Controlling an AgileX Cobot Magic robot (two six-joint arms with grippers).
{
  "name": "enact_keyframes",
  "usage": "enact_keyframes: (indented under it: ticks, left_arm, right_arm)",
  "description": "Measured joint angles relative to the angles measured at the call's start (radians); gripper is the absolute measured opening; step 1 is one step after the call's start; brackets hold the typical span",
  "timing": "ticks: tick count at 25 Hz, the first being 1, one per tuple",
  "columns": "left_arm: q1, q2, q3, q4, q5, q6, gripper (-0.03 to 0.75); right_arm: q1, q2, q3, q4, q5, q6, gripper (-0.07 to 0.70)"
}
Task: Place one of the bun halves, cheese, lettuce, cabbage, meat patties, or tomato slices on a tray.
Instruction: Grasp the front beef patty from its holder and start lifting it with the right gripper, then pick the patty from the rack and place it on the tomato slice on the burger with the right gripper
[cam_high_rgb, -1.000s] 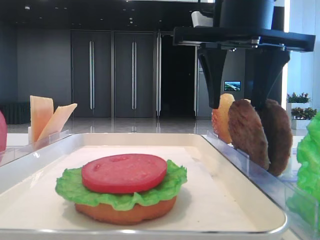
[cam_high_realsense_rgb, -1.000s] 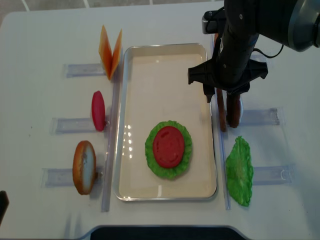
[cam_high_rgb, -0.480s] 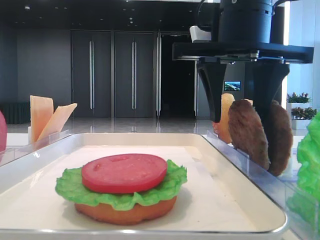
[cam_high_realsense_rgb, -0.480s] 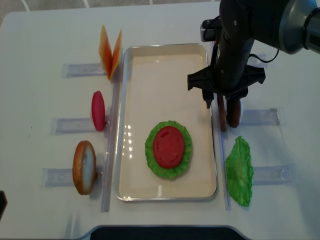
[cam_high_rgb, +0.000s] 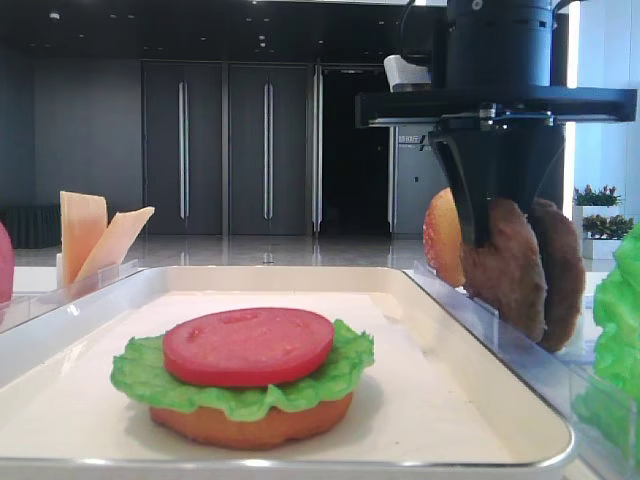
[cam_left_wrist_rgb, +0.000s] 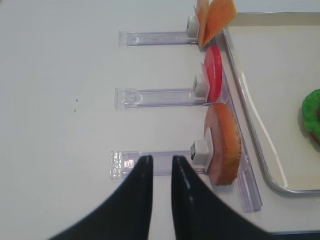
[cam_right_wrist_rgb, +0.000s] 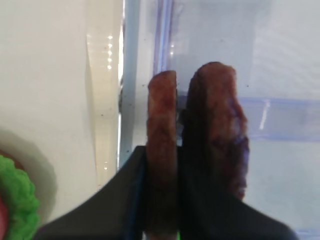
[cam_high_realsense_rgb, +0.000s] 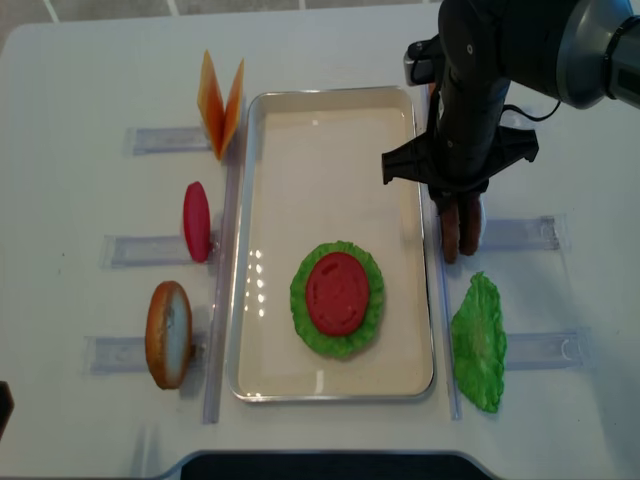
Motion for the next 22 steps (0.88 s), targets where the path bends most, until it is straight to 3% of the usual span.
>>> enact_keyframes:
  ticks: [16,22]
  left_arm:
    - [0.000,0.000,0.000,0.000,0.000,0.000,0.033]
    - [0.000,0.000,0.000,0.000,0.000,0.000,0.022]
  right_arm:
    - [0.000,-0.078,-0.001,-0.003,0.040,0.008,0.137]
    - [0.000,-0.160,-0.001,0.062,0.052,0.002,0.137]
